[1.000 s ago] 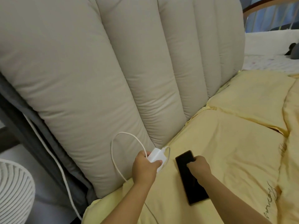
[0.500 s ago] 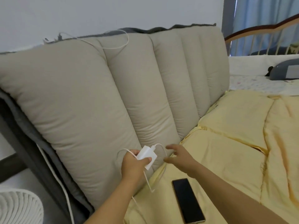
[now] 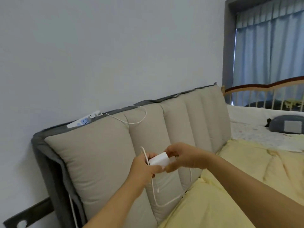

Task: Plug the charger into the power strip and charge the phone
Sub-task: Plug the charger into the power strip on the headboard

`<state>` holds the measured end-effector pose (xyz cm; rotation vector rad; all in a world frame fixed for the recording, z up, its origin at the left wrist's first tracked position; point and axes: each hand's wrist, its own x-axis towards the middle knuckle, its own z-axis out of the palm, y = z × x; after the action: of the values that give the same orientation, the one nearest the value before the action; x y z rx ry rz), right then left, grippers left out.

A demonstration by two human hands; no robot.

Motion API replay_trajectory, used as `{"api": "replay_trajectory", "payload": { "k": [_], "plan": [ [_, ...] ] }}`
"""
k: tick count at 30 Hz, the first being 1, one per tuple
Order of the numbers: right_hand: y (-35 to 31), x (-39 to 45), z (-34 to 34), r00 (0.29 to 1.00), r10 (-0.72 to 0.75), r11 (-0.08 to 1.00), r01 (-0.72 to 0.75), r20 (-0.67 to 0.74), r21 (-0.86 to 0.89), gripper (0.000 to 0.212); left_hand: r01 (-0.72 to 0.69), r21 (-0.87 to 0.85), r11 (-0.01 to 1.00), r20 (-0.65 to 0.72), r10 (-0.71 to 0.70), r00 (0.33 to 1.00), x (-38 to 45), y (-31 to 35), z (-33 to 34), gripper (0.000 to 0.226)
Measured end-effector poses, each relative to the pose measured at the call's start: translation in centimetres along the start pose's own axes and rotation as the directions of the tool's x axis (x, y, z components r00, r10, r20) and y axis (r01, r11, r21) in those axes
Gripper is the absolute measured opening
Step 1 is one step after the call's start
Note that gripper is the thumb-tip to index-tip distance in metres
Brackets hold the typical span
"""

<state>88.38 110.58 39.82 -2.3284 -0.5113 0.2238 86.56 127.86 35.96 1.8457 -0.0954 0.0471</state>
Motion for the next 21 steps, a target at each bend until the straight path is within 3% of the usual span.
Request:
{"api": "replay_trajectory", "payload": {
  "k": [4,13,17,21],
  "plan": [
    [-2.2,-0.8,-1.1,0.997,-0.019,0.998,0.015,-0.075,-0.060,0.043,-0.002,-0.062,0.998,0.042,0.005,0.999,-0.5,2.8,-1.1,0.036],
    [-3.6,-1.3,-1.6,0.987,-0.053,0.997,0.042,-0.150,-0.071,0.037,0.098,-0.251,0.963,0.062,-0.085,0.994,0.1,4.0,-2.2,0.008],
    [-2.6,-2.4,-2.6,0.978,-0.030,0.998,0.019,-0.208,-0.054,0.037,0.206,-0.325,0.923,0.013,-0.214,0.977,0.6,3.5,-2.7,0.003],
    [-0.9,-4.3,-4.5,0.964,0.014,0.999,-0.026,-0.265,-0.043,0.036,0.336,-0.490,0.804,-0.038,-0.405,0.914,0.9,1.8,-4.5,0.016]
  ]
}}
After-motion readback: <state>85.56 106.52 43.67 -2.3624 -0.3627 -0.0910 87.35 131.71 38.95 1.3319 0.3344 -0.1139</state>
